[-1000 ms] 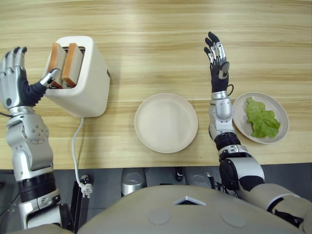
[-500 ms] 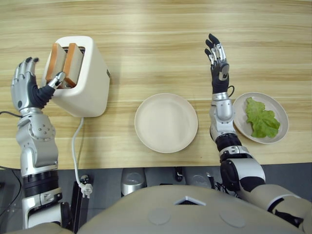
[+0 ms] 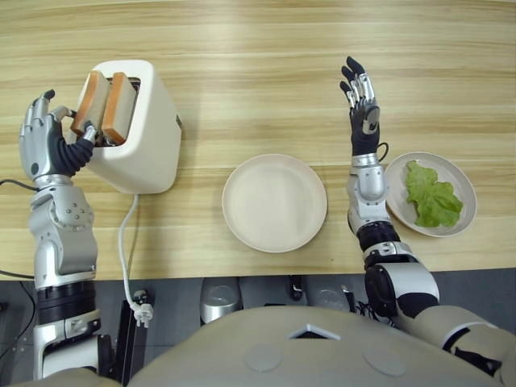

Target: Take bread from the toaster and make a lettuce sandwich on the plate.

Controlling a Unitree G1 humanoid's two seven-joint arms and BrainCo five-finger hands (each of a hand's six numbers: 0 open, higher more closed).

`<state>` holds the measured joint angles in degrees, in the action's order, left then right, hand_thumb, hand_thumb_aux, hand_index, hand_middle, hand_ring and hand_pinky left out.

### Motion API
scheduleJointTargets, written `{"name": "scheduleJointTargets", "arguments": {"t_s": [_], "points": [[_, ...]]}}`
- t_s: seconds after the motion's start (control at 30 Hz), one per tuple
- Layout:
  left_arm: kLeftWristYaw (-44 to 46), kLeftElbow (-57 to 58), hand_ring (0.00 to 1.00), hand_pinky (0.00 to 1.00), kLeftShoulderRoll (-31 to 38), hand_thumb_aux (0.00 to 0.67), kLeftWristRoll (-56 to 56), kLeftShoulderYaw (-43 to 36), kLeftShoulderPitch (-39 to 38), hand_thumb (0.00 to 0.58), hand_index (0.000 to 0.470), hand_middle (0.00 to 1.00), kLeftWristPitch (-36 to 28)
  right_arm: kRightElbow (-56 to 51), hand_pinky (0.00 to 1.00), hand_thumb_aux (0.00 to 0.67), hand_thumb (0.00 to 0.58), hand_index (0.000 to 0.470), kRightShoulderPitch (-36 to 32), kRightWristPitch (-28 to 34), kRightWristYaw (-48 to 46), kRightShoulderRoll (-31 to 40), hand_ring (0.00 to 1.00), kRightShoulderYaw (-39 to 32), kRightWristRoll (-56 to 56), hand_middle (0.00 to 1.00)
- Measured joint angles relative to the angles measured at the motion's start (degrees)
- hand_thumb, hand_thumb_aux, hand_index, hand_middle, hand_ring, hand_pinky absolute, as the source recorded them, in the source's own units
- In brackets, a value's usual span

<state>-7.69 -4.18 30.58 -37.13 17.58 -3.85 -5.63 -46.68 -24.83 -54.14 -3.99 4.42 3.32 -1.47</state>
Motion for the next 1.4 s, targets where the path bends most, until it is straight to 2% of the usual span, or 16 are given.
{"name": "scheduleJointTargets", "arguments": {"t_s": [0.07,0.13,0.17,0.43,0.5,0.57,0.6,0.77,0.8,0.87,0.93,0.97,1.1,1.2,1.4], "points": [[-0.3,0.5,0.00,0.00,0.0,0.507,0.0,-0.6,0.2,0.546,0.348,0.00,0.1,0.0,0.00,0.000,0.000,0.000,0.0,-0.1,0.1,0.0,0.00,-0.1,-0.1,0.00],[-0.5,1.0,0.00,0.00,0.0,0.557,0.1,-1.2,0.3,0.564,0.382,0.00,0.2,0.0,0.00,0.000,0.000,0.000,0.0,-0.2,0.4,0.0,0.00,-0.1,-0.6,0.00],[-0.6,1.0,0.00,0.00,0.0,0.670,0.1,-1.2,0.3,0.580,0.460,0.00,0.2,0.0,0.00,0.000,0.000,0.000,0.0,-0.2,0.5,0.0,0.00,-0.1,-0.6,0.00],[-3.2,-0.2,0.00,0.00,0.1,0.670,1.7,-0.3,0.4,0.580,0.460,0.00,0.5,0.0,0.00,0.000,0.000,0.000,0.0,-0.8,1.3,0.2,0.00,-0.2,-1.9,0.00],[-4.6,-1.6,0.19,0.19,0.1,0.670,1.8,0.9,0.8,0.580,0.460,0.19,1.0,0.0,0.00,0.000,0.000,0.000,0.0,-0.9,1.5,0.2,0.00,-0.2,-2.0,0.00],[-6.0,-4.0,0.28,0.28,0.2,0.670,1.8,2.0,1.0,0.580,0.460,0.28,1.5,0.0,0.00,0.000,0.000,0.000,0.0,-0.9,1.6,0.2,0.00,-0.2,-2.1,0.00],[-6.9,-5.8,0.38,0.38,0.1,0.670,1.8,2.9,1.2,0.580,0.460,0.38,1.8,-0.1,0.00,0.000,0.000,0.000,0.0,-1.0,1.6,0.1,0.00,-0.2,-2.2,0.00],[-9.6,-11.3,0.44,0.44,0.4,0.670,1.9,6.2,3.8,0.580,0.460,0.44,3.3,-0.2,0.00,0.000,0.000,0.000,-0.1,-1.0,1.7,0.2,0.00,-0.3,-2.3,0.00],[-9.7,-12.1,0.59,0.59,0.4,0.670,1.9,6.5,4.1,0.580,0.460,0.59,3.8,-0.4,0.00,0.000,0.000,0.000,-0.1,-1.0,1.8,0.2,0.00,-0.2,-2.3,0.00],[-9.8,-13.6,0.69,0.69,0.6,0.670,2.0,7.0,5.2,0.580,0.460,0.69,5.0,-1.1,0.00,0.000,0.000,0.000,-0.3,-1.0,1.8,0.1,0.00,-0.3,-2.3,0.00],[-9.4,-15.3,0.73,0.73,0.8,0.670,2.6,7.1,6.1,0.580,0.460,0.73,6.3,-1.7,0.00,0.000,0.000,0.000,-0.7,-1.0,1.9,0.2,0.00,-0.2,-2.3,0.00],[-8.5,-16.8,1.00,1.00,0.8,0.670,4.0,7.0,7.2,0.580,0.460,1.00,7.2,-2.1,0.00,0.000,0.000,0.000,-1.0,-1.1,2.0,0.2,0.00,-0.2,-2.3,0.00],[-4.6,-21.4,1.00,1.00,-0.3,0.670,9.1,5.2,9.7,0.580,0.460,1.00,8.5,-3.2,0.00,0.000,0.000,0.000,-2.1,-1.3,2.2,0.4,0.00,-0.1,-2.3,0.00],[1.7,-25.5,1.00,1.00,-3.4,0.670,16.1,-1.1,11.4,0.580,0.460,1.00,8.8,-4.4,0.00,0.000,0.000,0.000,-3.3,-1.5,2.4,0.4,0.00,-0.1,-2.2,0.00],[9.4,-23.8,1.00,1.00,-9.9,0.670,22.4,-13.0,12.4,0.580,0.460,1.00,8.1,-4.4,0.00,0.000,0.000,0.000,-5.0,-2.0,4.2,3.0,0.00,2.6,-0.9,0.00]]}}
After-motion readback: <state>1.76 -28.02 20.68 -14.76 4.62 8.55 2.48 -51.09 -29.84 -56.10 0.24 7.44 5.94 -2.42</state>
